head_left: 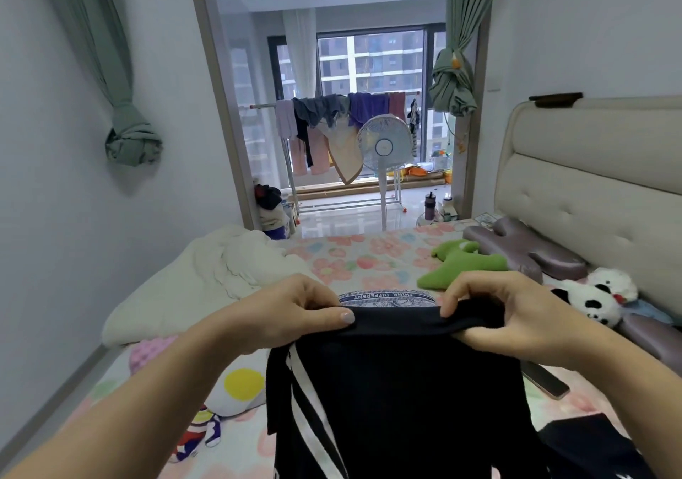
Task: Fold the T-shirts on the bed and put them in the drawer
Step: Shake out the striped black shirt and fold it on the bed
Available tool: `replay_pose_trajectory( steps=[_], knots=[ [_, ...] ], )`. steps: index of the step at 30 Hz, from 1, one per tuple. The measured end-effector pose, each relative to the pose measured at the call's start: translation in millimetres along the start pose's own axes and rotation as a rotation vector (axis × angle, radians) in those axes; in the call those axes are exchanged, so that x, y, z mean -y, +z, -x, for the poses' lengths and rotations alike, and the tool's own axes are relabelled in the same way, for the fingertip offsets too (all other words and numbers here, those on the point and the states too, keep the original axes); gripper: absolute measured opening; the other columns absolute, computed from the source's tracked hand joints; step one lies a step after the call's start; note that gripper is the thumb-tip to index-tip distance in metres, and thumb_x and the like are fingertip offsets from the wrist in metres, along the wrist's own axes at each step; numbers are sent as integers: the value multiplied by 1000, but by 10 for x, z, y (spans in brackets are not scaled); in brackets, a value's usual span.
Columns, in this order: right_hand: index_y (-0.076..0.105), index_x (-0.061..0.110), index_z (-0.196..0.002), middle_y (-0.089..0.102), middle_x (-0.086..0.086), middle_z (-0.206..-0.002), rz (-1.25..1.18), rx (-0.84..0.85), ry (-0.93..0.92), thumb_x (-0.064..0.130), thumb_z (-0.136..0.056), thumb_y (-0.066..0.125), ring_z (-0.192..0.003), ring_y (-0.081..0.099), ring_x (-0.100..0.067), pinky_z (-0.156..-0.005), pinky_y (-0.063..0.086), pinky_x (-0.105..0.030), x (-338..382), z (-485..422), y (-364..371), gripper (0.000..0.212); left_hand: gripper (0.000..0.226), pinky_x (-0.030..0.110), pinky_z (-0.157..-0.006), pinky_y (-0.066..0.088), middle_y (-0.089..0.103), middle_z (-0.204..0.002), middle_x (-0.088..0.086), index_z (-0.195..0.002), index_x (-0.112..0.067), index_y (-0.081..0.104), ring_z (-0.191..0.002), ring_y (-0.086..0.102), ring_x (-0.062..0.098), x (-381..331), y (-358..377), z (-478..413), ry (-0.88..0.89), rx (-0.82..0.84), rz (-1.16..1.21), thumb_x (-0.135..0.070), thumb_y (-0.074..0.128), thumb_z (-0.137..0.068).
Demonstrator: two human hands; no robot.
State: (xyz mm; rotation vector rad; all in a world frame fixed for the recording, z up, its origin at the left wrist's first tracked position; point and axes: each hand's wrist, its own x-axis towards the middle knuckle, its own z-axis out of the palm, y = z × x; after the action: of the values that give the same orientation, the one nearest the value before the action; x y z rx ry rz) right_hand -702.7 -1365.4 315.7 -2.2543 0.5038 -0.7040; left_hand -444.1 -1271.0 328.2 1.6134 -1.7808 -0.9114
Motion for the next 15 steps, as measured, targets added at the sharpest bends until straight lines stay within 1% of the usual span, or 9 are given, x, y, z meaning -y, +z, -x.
replay_pose_trajectory(
  steps=[2, 3, 4, 5, 6, 8, 9, 13, 15],
  knots=[
    [67, 32, -86, 63, -13, -87, -90, -4, 44, 28, -79, 71, -79, 59, -28, -69, 44, -31, 26, 25, 11, 9, 21, 14, -54, 38, 53, -58, -10, -62, -29, 68, -57, 48, 4, -7, -14, -11, 31, -3, -38, -46, 62, -73],
    [68, 28, -90, 63, -16, -89, -115, -21, 84, 41, -81, 66, -82, 58, -29, -70, 43, -33, -3, 24, 17, 16, 20, 14, -54, 38, 54, -58, -10, -62, -28, 68, -56, 48, 4, -5, -28, -12, 43, -2, -51, -41, 63, -77],
    [69, 24, -91, 64, -18, -92, -105, -23, 133, 46, -82, 61, -86, 58, -30, -74, 44, -35, -29, 17, 22, 25, 20, 13, -54, 38, 55, -58, -10, -63, -26, 68, -56, 49, 4, -15, -42, -12, 53, -2, -63, -38, 64, -78],
    [70, 21, -88, 65, -16, -89, -34, -9, 161, 44, -83, 58, -85, 59, -30, -76, 44, -38, -60, 1, 31, 26, 20, 13, -53, 38, 55, -57, -9, -63, -25, 68, -55, 49, 4, -27, -56, -13, 63, -3, -74, -35, 65, -79],
    [69, 21, -81, 66, -9, -78, 79, 29, 189, 40, -84, 59, -74, 58, -24, -72, 44, -37, -78, -18, 44, 21, 19, 12, -53, 38, 56, -56, -10, -62, -26, 68, -55, 49, 3, -42, -69, -17, 74, -6, -87, -32, 66, -80],
    [64, 22, -68, 52, 4, -58, 269, 138, 230, 36, -86, 61, -55, 43, -6, -59, 36, -25, -95, -44, 66, 22, 22, 11, -53, 39, 59, -55, -12, -61, -30, 68, -54, 51, -1, -66, -100, -38, 97, -11, -130, -27, 66, -82],
    [62, 22, -64, 46, 7, -53, 309, 167, 248, 36, -85, 63, -52, 38, -3, -54, 31, -19, -97, -59, 69, 25, 23, 11, -54, 39, 61, -56, -13, -61, -32, 68, -54, 52, -2, -75, -119, -49, 101, -11, -161, -26, 66, -83],
    [60, 16, -57, 40, 7, -47, 328, 156, 271, 40, -76, 72, -46, 35, -3, -46, 27, -17, -86, -118, 45, 33, 18, 11, -51, 36, 57, -54, -15, -64, -28, 68, -53, 50, -1, -69, -211, -91, 54, -11, -332, -36, 67, -80],
    [56, 13, -54, 37, 8, -47, 344, 126, 262, 42, -72, 74, -46, 33, -4, -45, 25, -19, -98, -157, 36, 38, 27, 12, -46, 32, 48, -48, -13, -62, -19, 65, -48, 44, 2, -28, -235, -113, 28, -18, -430, -40, 68, -78]
  ],
)
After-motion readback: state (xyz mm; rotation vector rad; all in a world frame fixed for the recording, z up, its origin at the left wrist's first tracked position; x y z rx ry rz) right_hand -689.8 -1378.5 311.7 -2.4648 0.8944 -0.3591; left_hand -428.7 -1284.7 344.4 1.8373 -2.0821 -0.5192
